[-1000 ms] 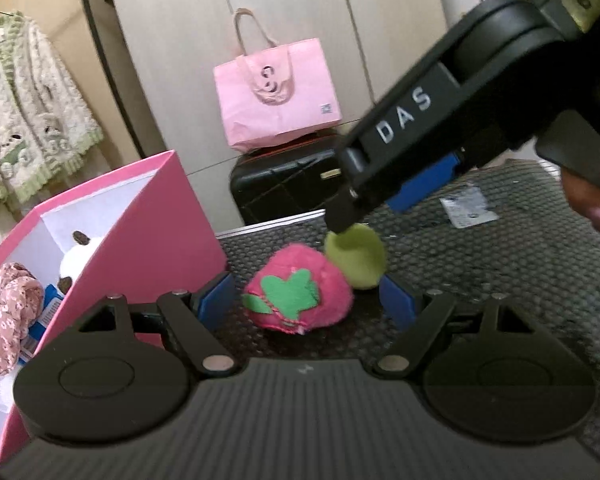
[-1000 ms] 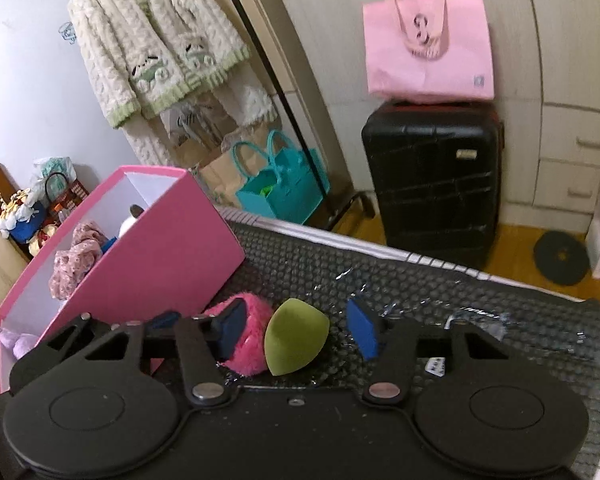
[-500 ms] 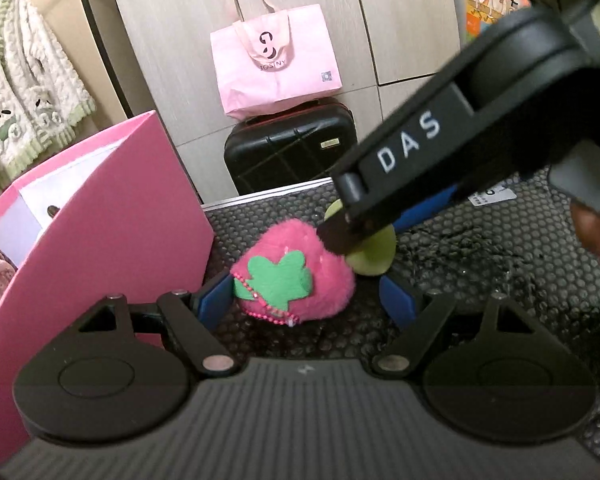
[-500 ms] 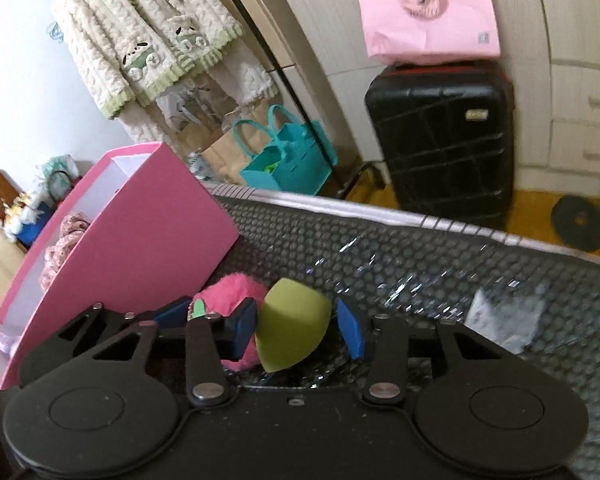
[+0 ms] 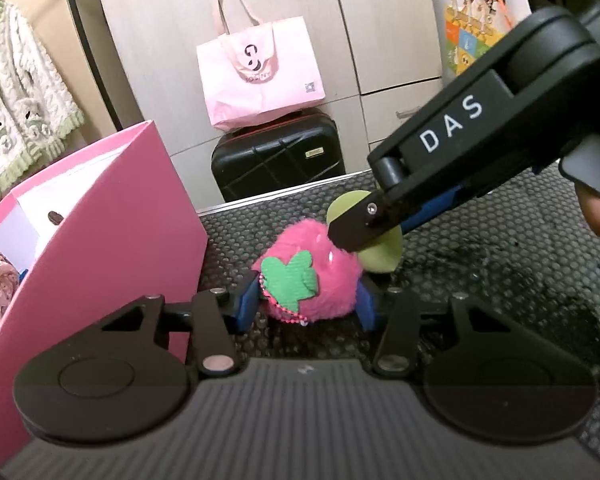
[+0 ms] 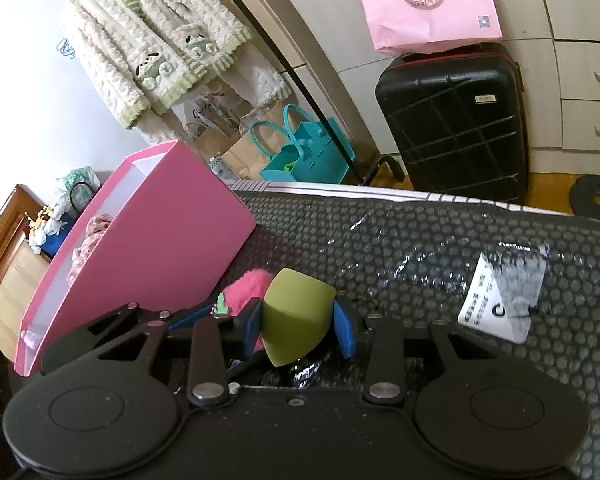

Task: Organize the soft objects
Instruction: 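Grasp the pink strawberry plush with the left gripper while the right gripper grasps the green sponge, then lift and carry the strawberry plush and green sponge over the pink box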

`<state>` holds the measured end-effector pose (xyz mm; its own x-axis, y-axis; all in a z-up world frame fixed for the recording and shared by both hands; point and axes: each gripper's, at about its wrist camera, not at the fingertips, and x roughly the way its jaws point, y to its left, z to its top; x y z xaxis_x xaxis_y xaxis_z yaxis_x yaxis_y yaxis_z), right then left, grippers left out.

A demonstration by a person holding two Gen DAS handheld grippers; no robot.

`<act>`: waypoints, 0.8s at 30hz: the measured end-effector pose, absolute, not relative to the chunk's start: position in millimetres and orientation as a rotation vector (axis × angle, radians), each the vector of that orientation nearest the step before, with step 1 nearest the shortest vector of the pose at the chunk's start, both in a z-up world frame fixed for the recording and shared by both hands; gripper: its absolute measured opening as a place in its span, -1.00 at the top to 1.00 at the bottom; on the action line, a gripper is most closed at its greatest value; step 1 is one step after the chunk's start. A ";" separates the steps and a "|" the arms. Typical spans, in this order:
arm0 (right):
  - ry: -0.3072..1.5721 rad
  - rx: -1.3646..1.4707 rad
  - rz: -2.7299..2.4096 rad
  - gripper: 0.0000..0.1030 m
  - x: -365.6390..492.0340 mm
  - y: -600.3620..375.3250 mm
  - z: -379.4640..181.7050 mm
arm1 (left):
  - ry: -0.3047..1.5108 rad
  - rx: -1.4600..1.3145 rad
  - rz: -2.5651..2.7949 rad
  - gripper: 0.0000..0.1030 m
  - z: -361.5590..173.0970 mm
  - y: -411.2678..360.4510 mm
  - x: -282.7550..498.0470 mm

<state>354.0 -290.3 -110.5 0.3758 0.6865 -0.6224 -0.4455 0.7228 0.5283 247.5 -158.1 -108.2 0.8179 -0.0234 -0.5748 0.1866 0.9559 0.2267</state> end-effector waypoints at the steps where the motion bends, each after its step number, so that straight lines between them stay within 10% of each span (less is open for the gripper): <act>1: 0.932 0.290 0.739 0.15 351.1 -291.0 -109.2 | 0.600 0.277 -0.119 0.10 -107.1 -157.2 244.8; 24: 0.847 0.252 0.573 0.15 266.2 -320.1 -92.3 | 0.616 0.151 -0.283 0.11 -81.2 -129.5 202.0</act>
